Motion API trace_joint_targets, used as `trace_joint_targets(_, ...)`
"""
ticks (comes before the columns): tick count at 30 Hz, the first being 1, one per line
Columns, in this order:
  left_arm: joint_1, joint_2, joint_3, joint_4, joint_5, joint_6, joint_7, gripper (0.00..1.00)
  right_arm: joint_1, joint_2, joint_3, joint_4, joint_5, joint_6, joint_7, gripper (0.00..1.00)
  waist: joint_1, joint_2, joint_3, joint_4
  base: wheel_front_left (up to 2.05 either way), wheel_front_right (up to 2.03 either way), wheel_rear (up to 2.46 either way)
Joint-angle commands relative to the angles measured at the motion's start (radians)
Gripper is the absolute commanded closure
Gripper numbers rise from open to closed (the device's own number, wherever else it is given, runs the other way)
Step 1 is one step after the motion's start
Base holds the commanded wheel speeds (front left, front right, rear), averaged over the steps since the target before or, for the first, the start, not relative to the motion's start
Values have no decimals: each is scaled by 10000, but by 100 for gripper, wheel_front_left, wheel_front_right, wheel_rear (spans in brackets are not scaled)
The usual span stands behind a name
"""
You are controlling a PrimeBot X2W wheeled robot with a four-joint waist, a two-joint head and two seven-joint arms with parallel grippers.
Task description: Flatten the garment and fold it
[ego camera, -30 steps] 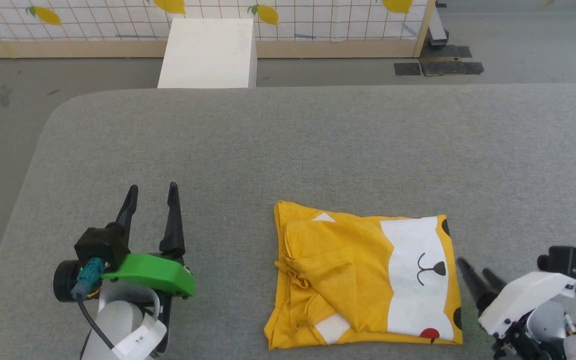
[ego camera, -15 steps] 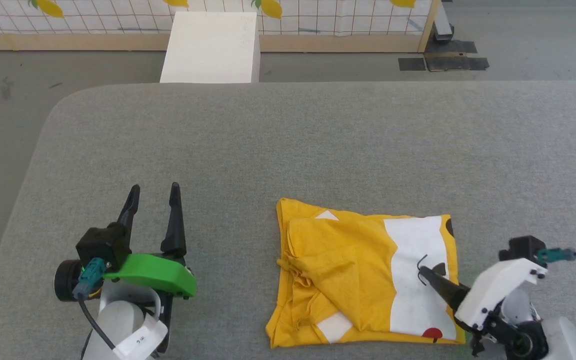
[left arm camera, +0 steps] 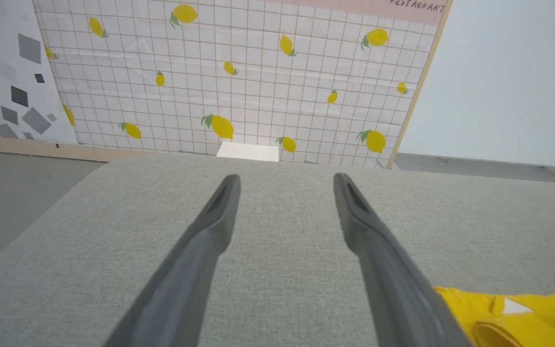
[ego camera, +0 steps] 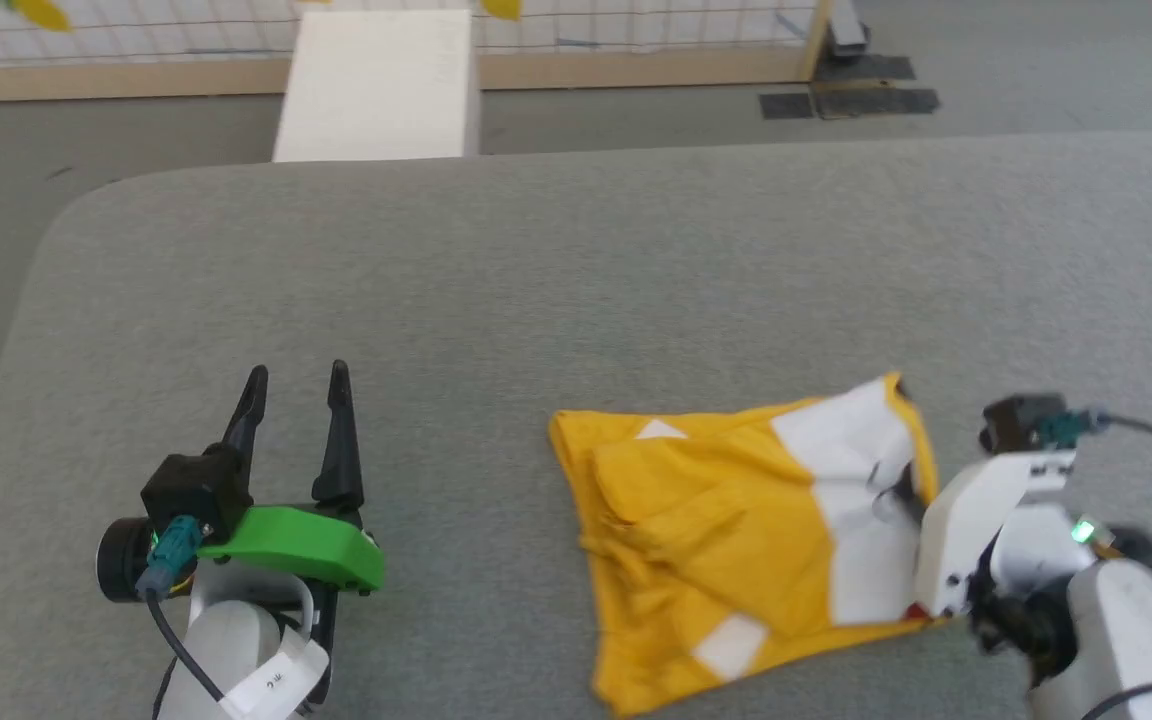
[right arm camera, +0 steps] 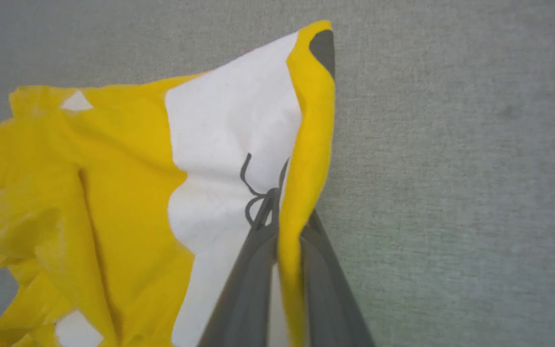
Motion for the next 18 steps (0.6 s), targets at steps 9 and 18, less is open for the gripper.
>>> trace_joint_targets(9,-243,109,-146,-597,272,-76,-46,0,-1612,-1654,405,-396,-1989,-13,-239,100,0,-1,1212,-2030,0,0,0)
trace_joint_targets(18,-1021,834,-530,-1399,721,-194,252,0,-3517,-2288,-957,1033,-3469,-13,-2226,100,0,-1,2791,-3289,0,0,0)
